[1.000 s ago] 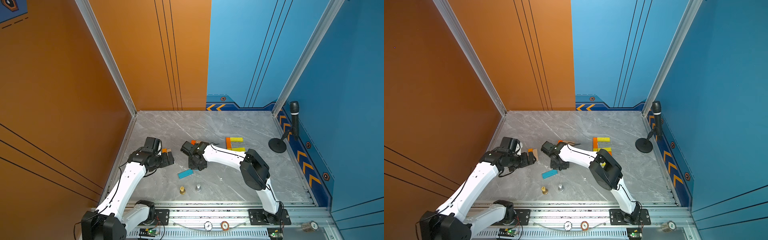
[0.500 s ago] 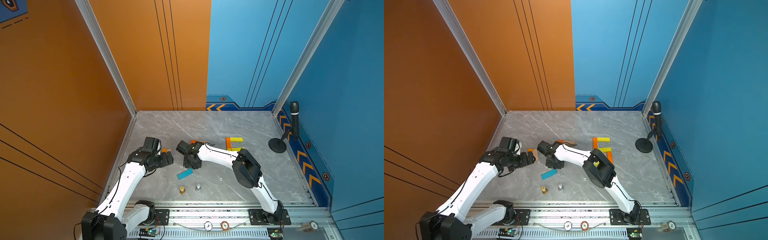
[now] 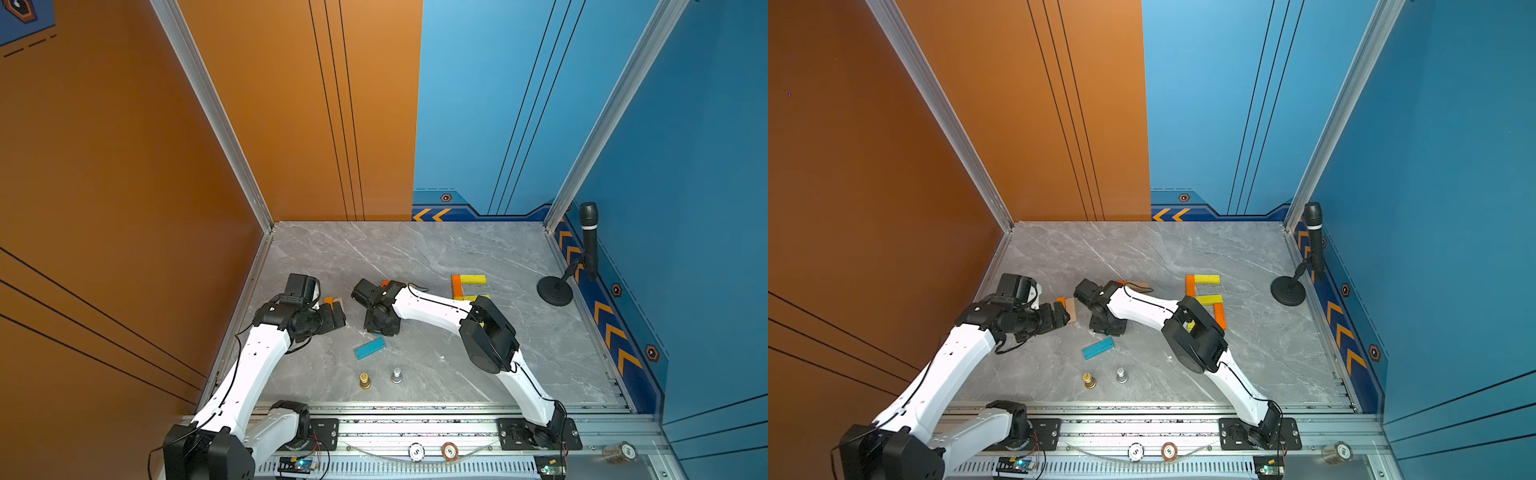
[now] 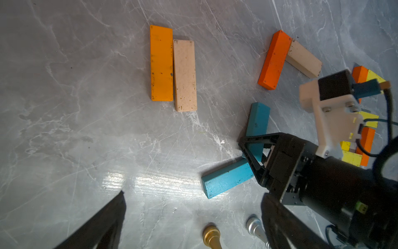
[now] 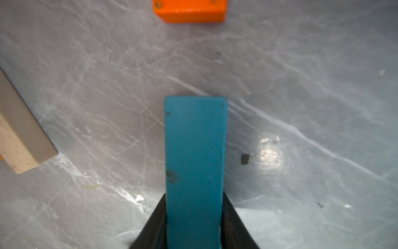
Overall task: Assemble the number 6 with building blocks
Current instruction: Place the building block at the center of the board.
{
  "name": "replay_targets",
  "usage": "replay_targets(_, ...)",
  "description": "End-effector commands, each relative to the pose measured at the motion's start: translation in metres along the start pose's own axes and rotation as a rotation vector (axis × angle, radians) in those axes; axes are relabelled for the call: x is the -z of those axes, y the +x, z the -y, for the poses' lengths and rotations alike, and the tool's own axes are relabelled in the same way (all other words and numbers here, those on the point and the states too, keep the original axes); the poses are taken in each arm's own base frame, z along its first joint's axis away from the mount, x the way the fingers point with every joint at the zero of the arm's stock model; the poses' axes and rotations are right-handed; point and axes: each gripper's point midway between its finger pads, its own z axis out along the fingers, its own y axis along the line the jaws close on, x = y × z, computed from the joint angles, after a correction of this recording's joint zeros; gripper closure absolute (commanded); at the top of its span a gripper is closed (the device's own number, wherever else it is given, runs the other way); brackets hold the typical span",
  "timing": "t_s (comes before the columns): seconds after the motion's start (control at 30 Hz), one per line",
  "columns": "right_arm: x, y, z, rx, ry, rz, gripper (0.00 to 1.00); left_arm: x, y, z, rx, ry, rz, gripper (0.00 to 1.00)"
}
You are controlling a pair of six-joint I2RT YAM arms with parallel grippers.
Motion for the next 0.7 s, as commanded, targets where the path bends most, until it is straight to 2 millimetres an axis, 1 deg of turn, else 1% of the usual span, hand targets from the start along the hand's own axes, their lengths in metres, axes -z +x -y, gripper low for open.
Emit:
replay_targets(0.0,-0.008,-0.005,-0.004,-0.039,-0.008,-0.009,0.63,0.001,0.001,-0.001,0.001,0.012,0.0,0.02)
replay_targets(0.1,-0.008,-0.009,-0.004,-0.045,-0.01,-0.002,0.61,0.001,0.002,-0.001,0.001,0.011,-0.002,0.02)
replay_targets(0.2,-0.006,-0.011,-0.006,-0.039,-0.018,-0.003,0.55,0.001,0.002,-0.001,0.001,0.011,-0.002,0.02)
replay_targets(0.3,0.004,-0.017,-0.009,-0.03,-0.039,0.011,0.47,0.001,0.002,-0.001,0.001,0.011,-0.001,0.02)
replay_targets(0.4,0.024,-0.028,-0.014,-0.015,-0.08,0.041,0.42,0.0,0.002,-0.002,0.001,0.004,-0.002,0.02)
replay_targets(0.53,0.063,-0.042,-0.021,0.028,-0.137,0.111,0.37,-0.004,0.005,-0.003,-0.003,-0.004,-0.021,0.02)
replay_targets(0.6,0.079,-0.046,-0.02,0.051,-0.155,0.144,0.32,-0.007,0.008,-0.003,-0.014,-0.018,-0.04,0.03)
replay_targets(0.67,0.097,-0.049,-0.017,0.069,-0.181,0.183,0.3,-0.011,0.013,-0.002,-0.033,-0.033,-0.062,0.04)
